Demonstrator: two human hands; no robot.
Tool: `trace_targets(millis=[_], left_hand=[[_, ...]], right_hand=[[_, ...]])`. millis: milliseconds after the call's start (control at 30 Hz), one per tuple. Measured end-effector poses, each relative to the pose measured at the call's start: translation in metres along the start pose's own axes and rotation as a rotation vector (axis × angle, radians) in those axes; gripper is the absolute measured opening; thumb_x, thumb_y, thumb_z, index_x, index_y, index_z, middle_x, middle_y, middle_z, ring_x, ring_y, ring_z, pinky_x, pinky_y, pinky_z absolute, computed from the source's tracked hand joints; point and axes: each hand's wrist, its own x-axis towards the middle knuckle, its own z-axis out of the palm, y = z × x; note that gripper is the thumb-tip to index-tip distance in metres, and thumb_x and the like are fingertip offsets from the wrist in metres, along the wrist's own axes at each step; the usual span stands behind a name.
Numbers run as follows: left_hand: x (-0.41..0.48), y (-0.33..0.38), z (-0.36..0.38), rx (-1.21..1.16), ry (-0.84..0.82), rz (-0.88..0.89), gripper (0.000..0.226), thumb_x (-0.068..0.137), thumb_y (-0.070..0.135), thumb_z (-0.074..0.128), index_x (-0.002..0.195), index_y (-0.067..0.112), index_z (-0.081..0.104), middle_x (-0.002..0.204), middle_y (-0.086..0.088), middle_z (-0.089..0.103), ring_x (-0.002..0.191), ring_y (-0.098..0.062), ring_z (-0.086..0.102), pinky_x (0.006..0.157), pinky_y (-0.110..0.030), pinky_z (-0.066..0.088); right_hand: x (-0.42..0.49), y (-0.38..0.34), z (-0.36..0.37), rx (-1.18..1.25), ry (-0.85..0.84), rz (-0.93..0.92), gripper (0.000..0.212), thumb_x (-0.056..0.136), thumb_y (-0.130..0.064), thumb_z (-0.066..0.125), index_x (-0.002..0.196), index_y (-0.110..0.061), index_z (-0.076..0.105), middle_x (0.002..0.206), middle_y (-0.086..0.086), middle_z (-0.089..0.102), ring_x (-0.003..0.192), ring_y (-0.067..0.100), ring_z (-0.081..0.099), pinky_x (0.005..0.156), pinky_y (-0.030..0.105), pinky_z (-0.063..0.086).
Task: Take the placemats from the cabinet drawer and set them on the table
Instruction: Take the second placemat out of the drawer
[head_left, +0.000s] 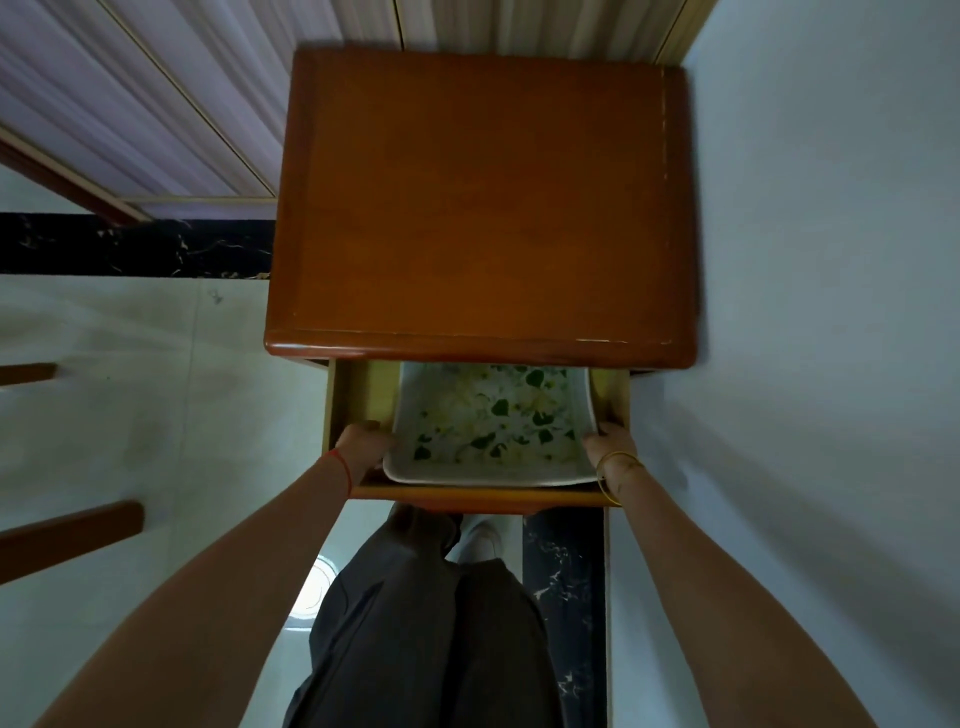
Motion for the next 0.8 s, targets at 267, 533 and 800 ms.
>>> trace_targets(millis=[267,533,800], left_hand=[[-0.056,0.003,-0.016,-0.107,-0.02,0.109,0.045,0.088,-0.003,0.06,0.132,0.003,0.052,0.119,-0.013,0.056,0.114,-0.037,0.057,0.094,-0.049,0.052],[-0.155,-0.032,-0.045,-0.09,0.092,0.141,0.043,0.088,-0.002,0.052,0.128,0.012,0.056,0.115,-0.012,0.06,0.104,-0.036,0.059,0.093,-0.046,0.053],[-0.278,-0.101,-0.103,-0.337,0.13,0.119,0.035,0.091,-0.007,0.048,0.118,0.015,0.055,0.113,-0.014,0.069,0.08,-0.031,0.065,0.082,-0.047,0.057]], right_hand=[[-0.047,-0.01,-0.022,0.061,0.003,-0.098,0.036,0.088,0.0,0.05,0.122,-0.002,0.058,0.118,0.021,0.062,0.109,0.038,0.058,0.085,0.034,0.048],[-0.147,-0.003,-0.04,0.037,-0.041,-0.092,0.036,0.084,-0.004,0.049,0.119,-0.009,0.059,0.116,0.018,0.062,0.104,0.035,0.058,0.083,0.032,0.046],[-0.295,0.005,-0.062,0.12,-0.123,-0.105,0.029,0.085,-0.003,0.051,0.108,-0.017,0.059,0.11,0.012,0.058,0.091,0.027,0.053,0.07,0.027,0.043]])
